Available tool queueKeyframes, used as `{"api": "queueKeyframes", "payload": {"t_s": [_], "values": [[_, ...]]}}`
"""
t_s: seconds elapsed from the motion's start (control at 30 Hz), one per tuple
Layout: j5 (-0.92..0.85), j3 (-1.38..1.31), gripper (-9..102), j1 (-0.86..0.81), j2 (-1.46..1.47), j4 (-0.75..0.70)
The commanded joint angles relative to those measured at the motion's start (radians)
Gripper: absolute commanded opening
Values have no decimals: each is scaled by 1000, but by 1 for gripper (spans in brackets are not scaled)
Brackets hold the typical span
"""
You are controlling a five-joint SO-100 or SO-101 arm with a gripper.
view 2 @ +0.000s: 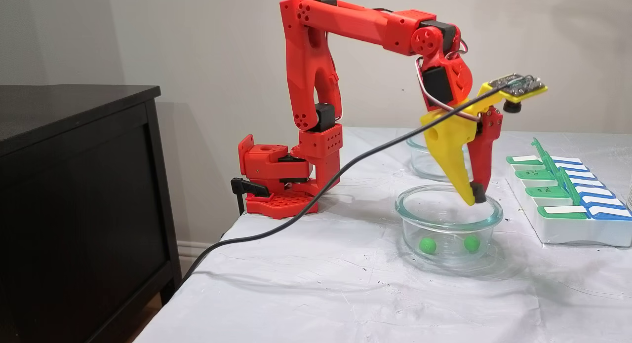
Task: Sort medicines into box.
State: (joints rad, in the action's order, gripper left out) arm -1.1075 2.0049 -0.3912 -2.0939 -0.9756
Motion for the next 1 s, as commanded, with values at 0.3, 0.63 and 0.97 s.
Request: {"api": "queueKeyframes", "payload": {"t_s": [0.3,0.63,0.97], "values": [[-252,8,0,-83,-61,12],[-483,94,18,-87,-55,49],[-492,135,20,-46,-14,152]]}}
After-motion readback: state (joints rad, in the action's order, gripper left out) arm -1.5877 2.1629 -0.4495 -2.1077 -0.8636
